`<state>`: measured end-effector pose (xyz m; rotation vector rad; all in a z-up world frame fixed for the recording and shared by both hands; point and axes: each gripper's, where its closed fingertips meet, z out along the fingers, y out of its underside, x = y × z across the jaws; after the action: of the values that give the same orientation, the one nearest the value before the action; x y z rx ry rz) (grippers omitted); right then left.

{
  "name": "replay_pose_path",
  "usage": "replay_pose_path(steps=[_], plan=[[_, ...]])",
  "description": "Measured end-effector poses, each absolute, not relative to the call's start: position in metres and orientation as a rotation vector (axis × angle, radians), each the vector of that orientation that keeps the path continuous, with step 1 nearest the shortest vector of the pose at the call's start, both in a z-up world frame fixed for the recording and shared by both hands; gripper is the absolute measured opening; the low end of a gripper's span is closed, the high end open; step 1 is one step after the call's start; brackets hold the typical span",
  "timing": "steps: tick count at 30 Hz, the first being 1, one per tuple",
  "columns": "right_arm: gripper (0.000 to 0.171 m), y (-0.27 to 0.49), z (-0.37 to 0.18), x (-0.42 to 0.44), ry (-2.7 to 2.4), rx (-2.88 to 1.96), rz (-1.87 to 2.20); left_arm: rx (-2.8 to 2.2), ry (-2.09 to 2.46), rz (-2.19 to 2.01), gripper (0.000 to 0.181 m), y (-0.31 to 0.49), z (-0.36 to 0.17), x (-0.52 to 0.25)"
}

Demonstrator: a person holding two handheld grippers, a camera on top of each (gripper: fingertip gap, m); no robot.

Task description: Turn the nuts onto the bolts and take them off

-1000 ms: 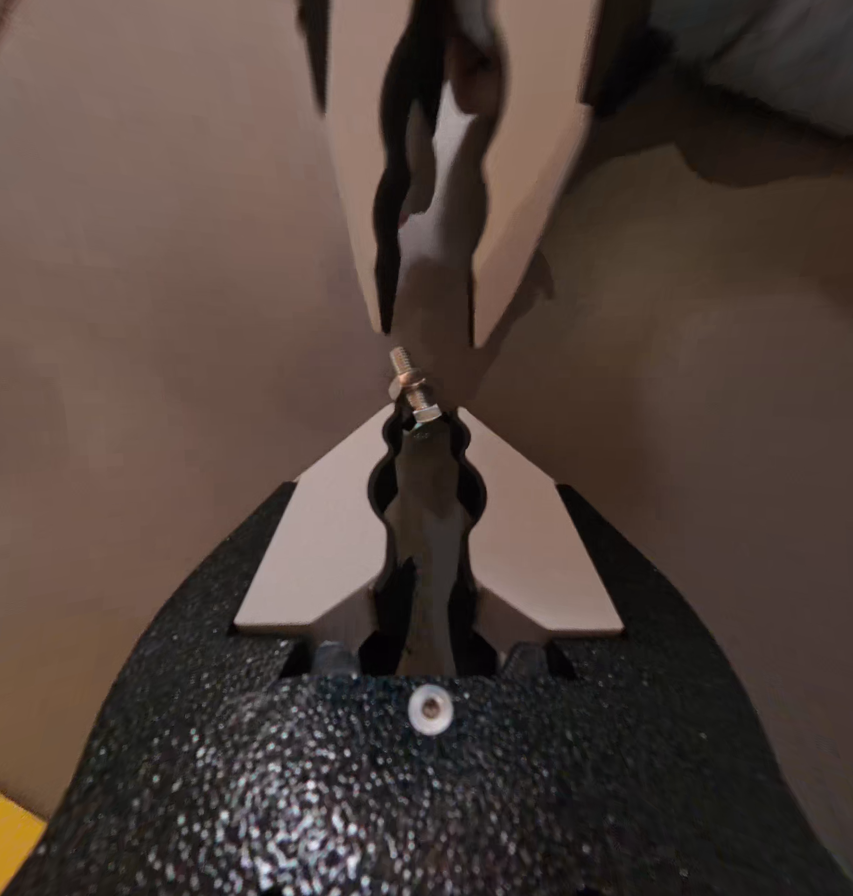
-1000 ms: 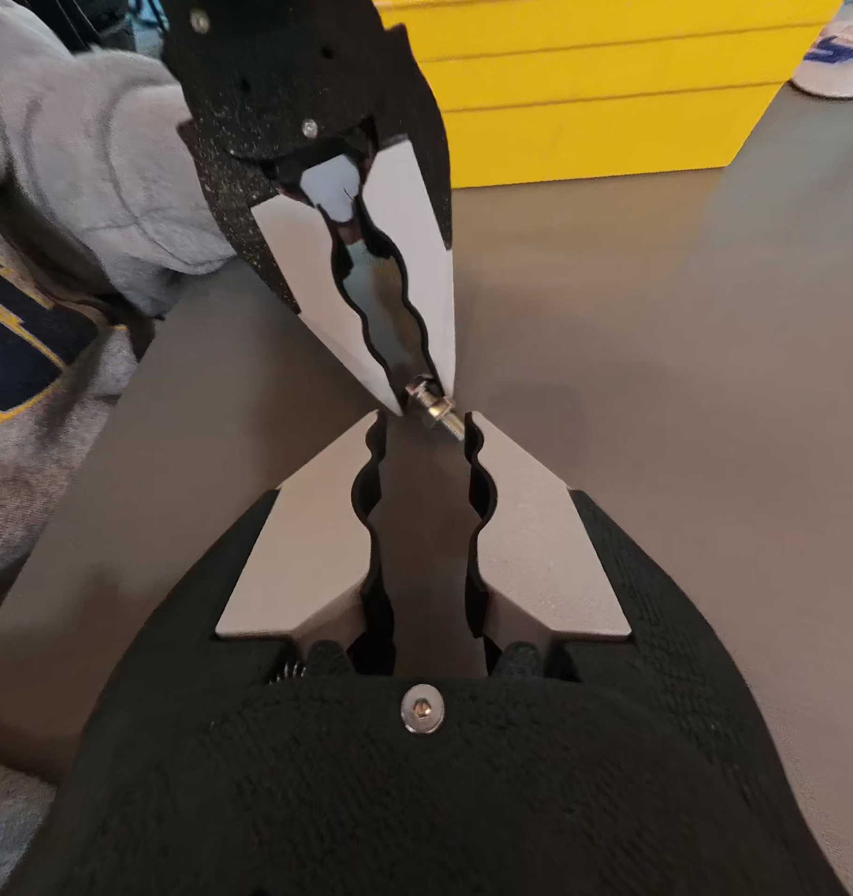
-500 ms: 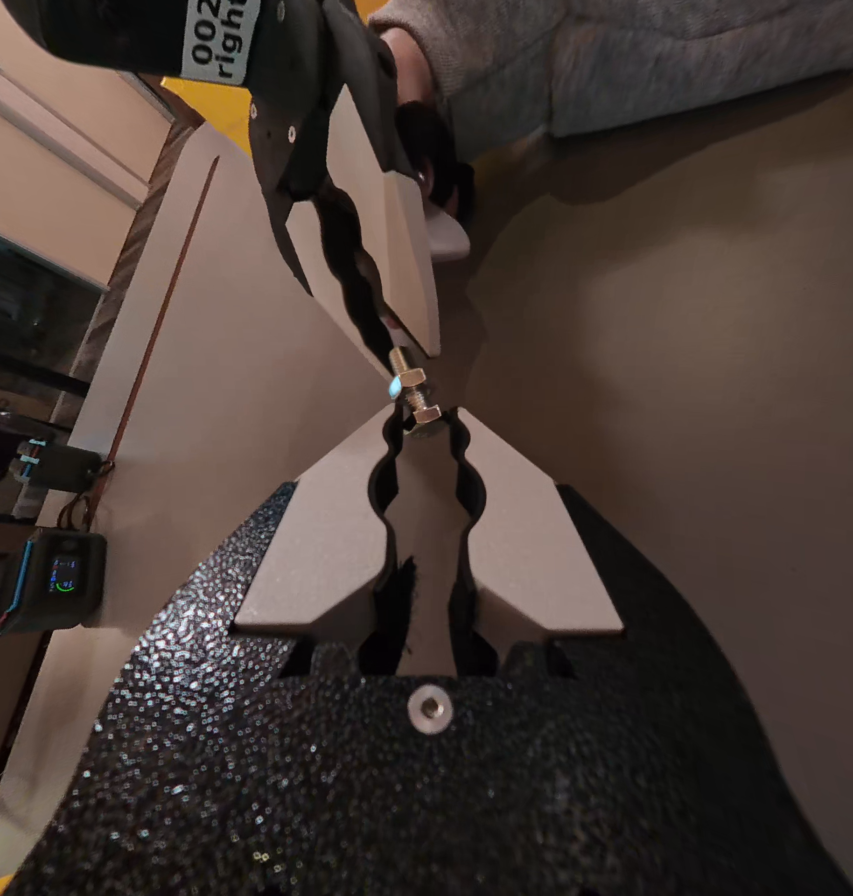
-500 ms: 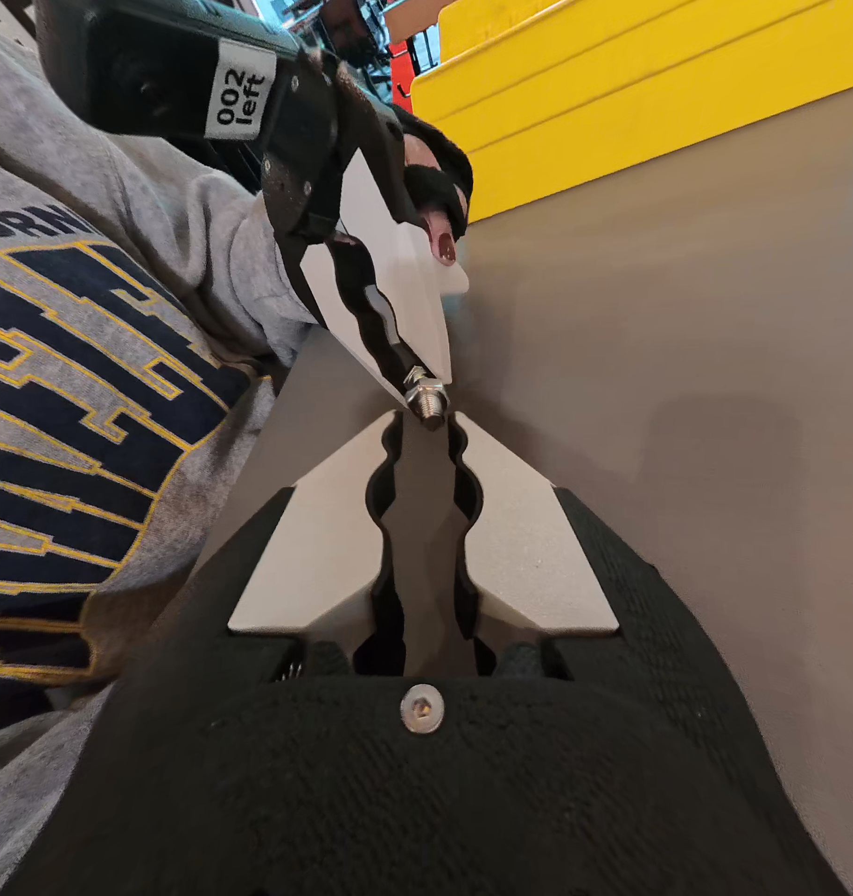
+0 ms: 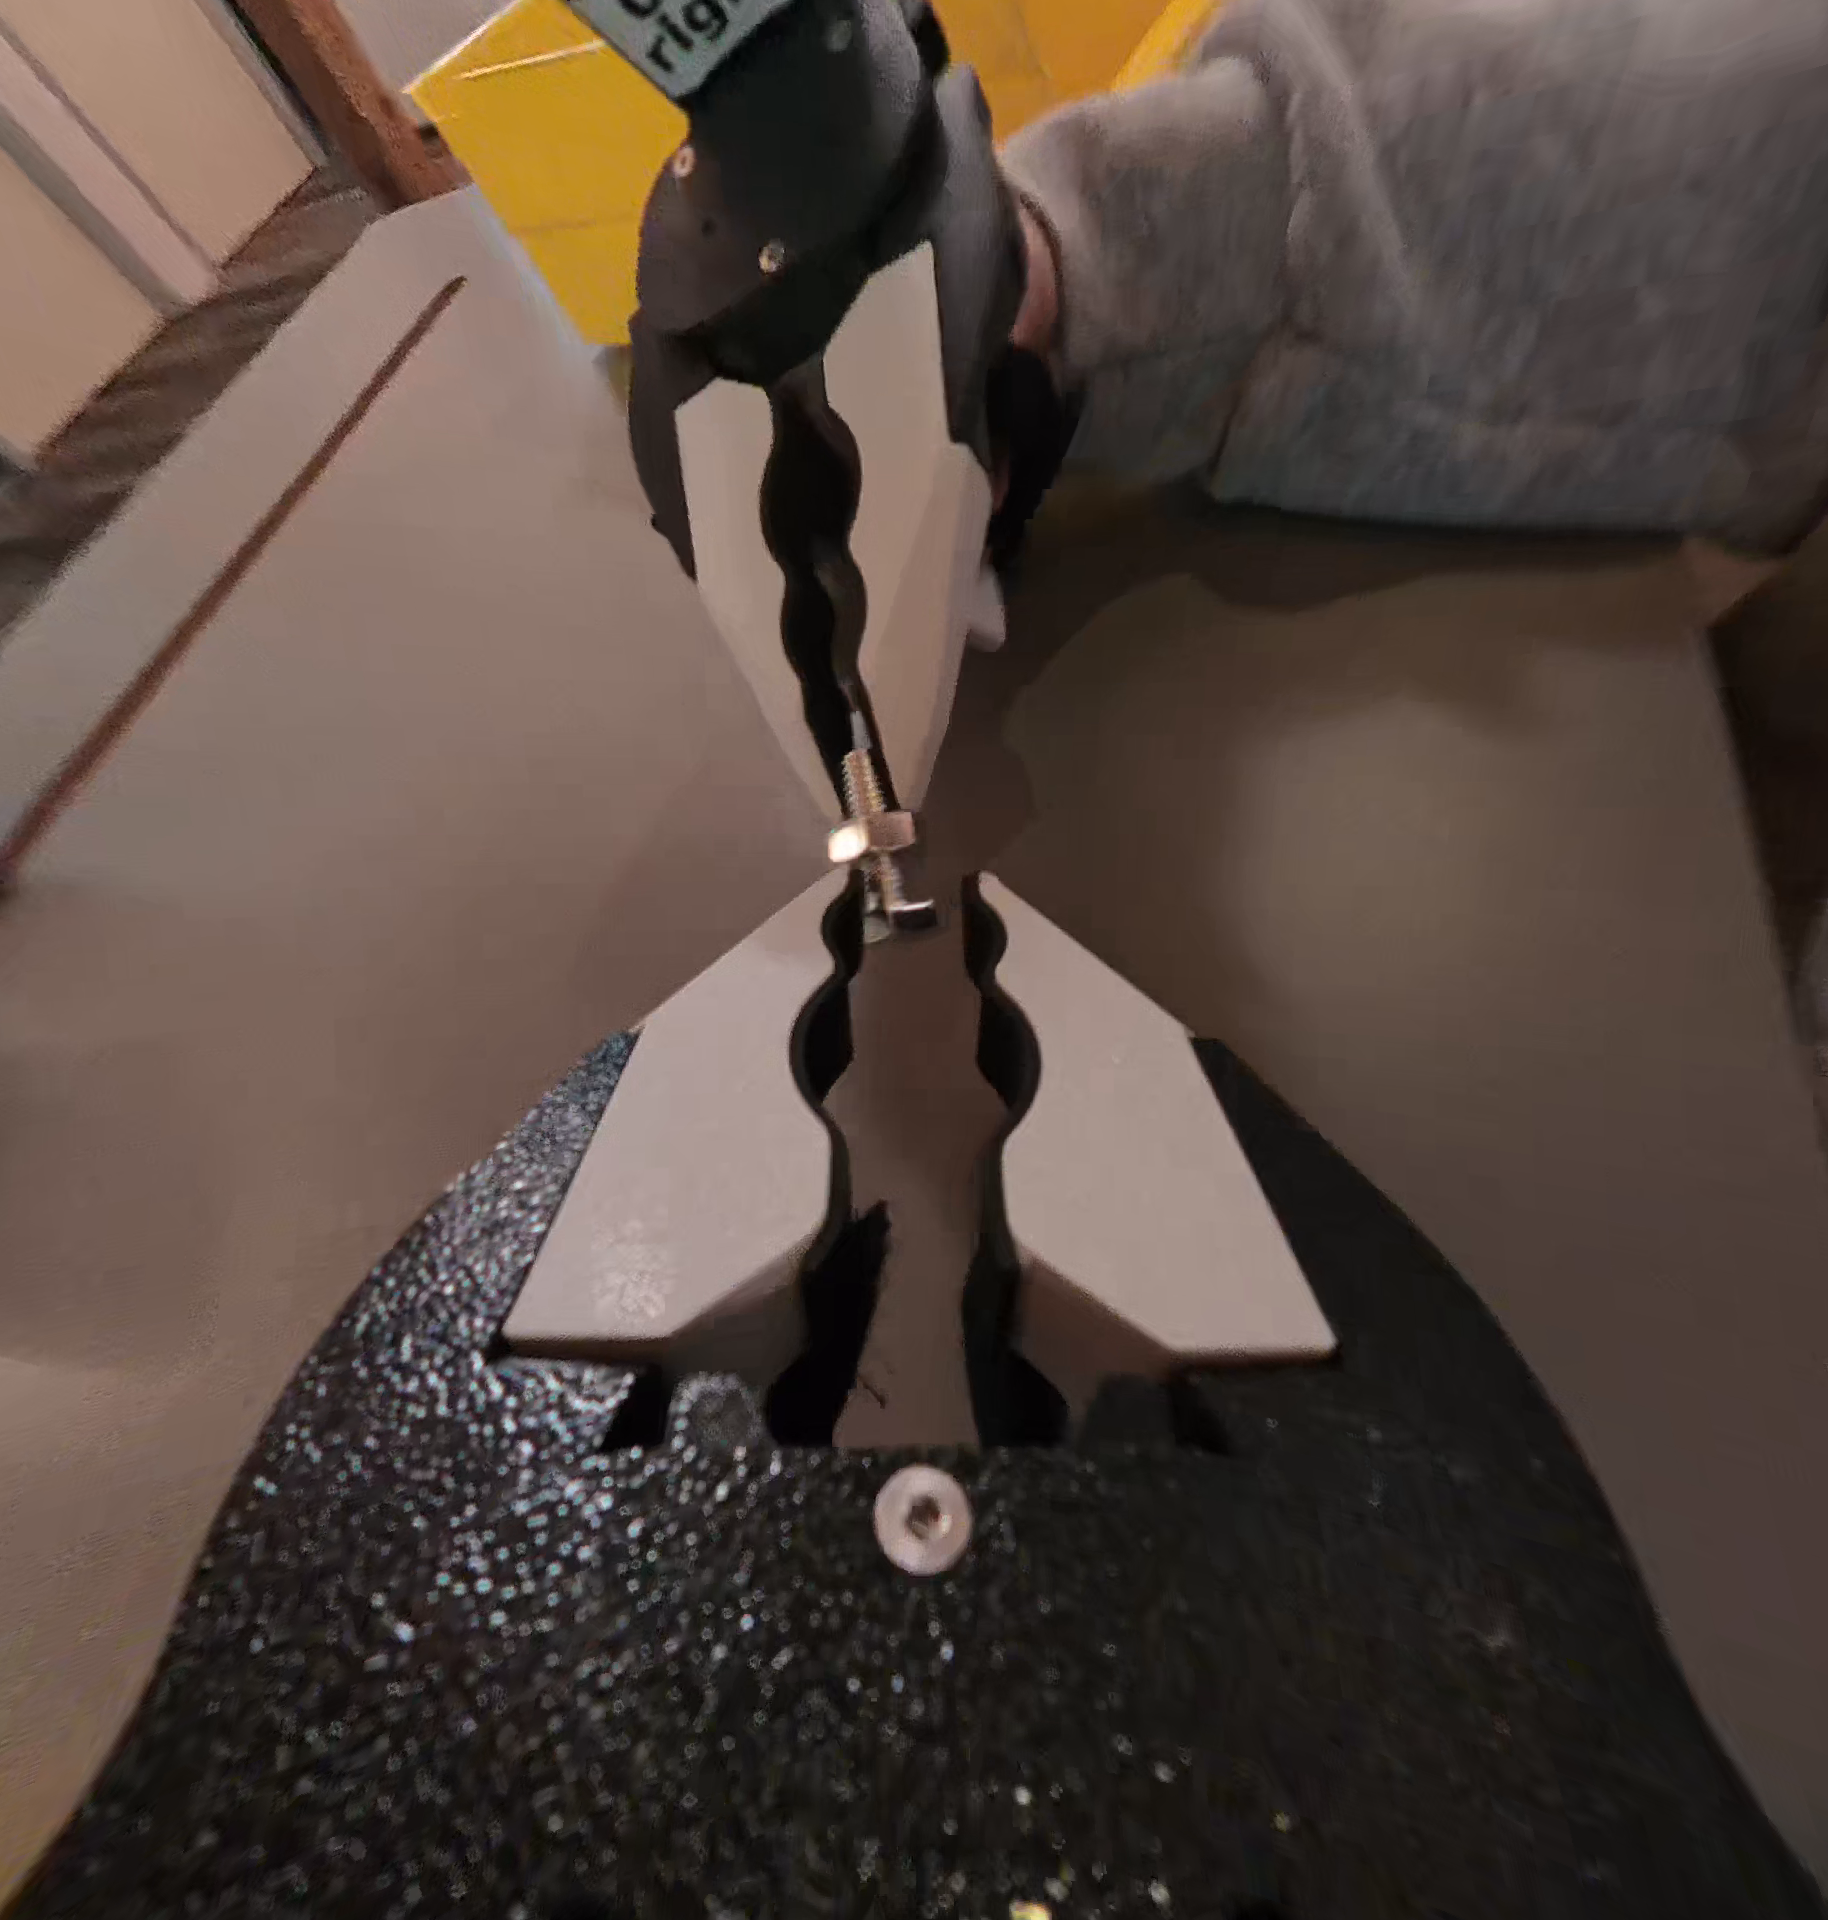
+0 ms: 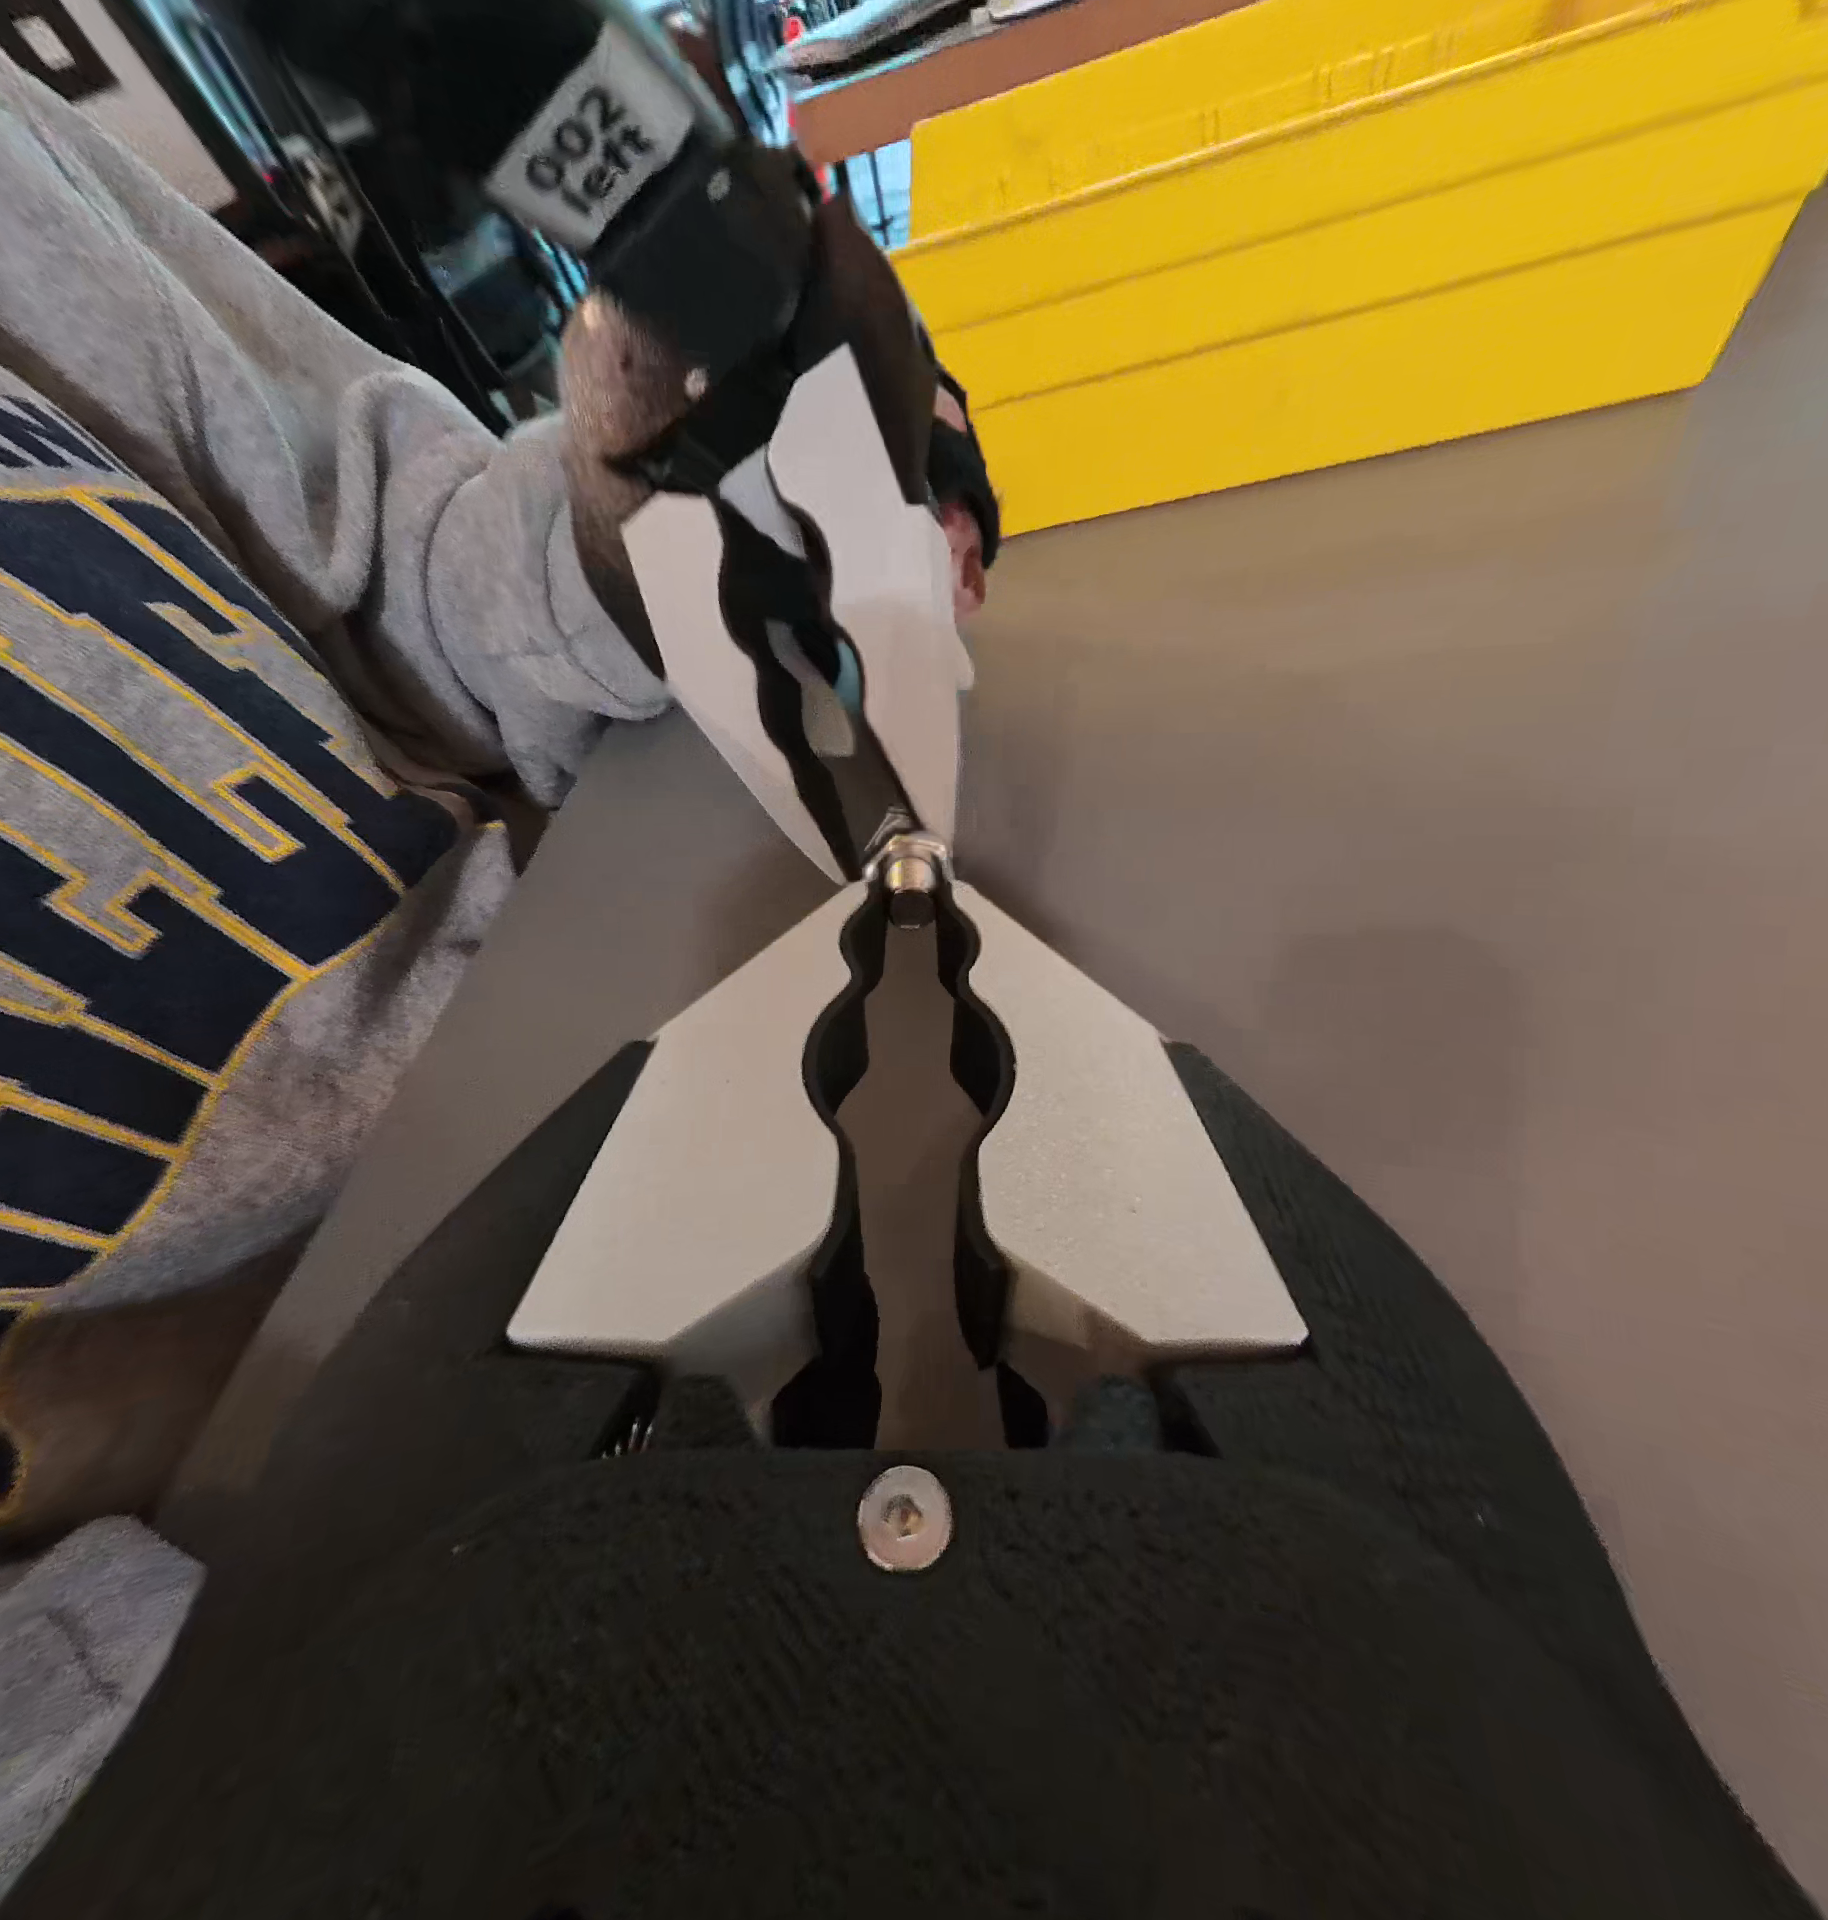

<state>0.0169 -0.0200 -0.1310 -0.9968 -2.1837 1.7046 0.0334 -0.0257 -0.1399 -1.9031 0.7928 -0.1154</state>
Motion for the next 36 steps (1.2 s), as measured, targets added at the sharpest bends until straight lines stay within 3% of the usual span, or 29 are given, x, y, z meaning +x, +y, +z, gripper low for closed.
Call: replay_pose_path(steps=[7, 13, 21, 27, 33, 36], plan=[[0.008, -0.021, -0.123, 0.021, -2.170, -0.836, 1.649, -1.887, 0.545, -0.532, 0.037, -0.028, -0.123, 0.032], [0.008, -0.022, -0.117, 0.022, -2.144, -0.816, 1.662, -1.904, 0.634, -0.451, 0.022, -0.027, -0.131, 0.036], [0.008, -0.018, -0.116, 0.021, -2.115, -0.830, 1.676, -1.917, 0.609, -0.437, 0.030, -0.019, -0.130, 0.033], [0.008, -0.012, -0.112, 0.020, -2.065, -0.838, 1.688, -1.919, 0.622, -0.371, 0.017, -0.011, -0.130, 0.030], [0.008, 0.001, -0.109, 0.019, -2.001, -0.965, 1.726, -1.897, 0.687, -0.190, 0.017, 0.003, -0.128, 0.024], [0.043, 0.009, -0.107, 0.019, -1.963, -1.107, 1.824, -1.886, 0.802, 0.022, 0.017, 0.018, -0.134, 0.012]])
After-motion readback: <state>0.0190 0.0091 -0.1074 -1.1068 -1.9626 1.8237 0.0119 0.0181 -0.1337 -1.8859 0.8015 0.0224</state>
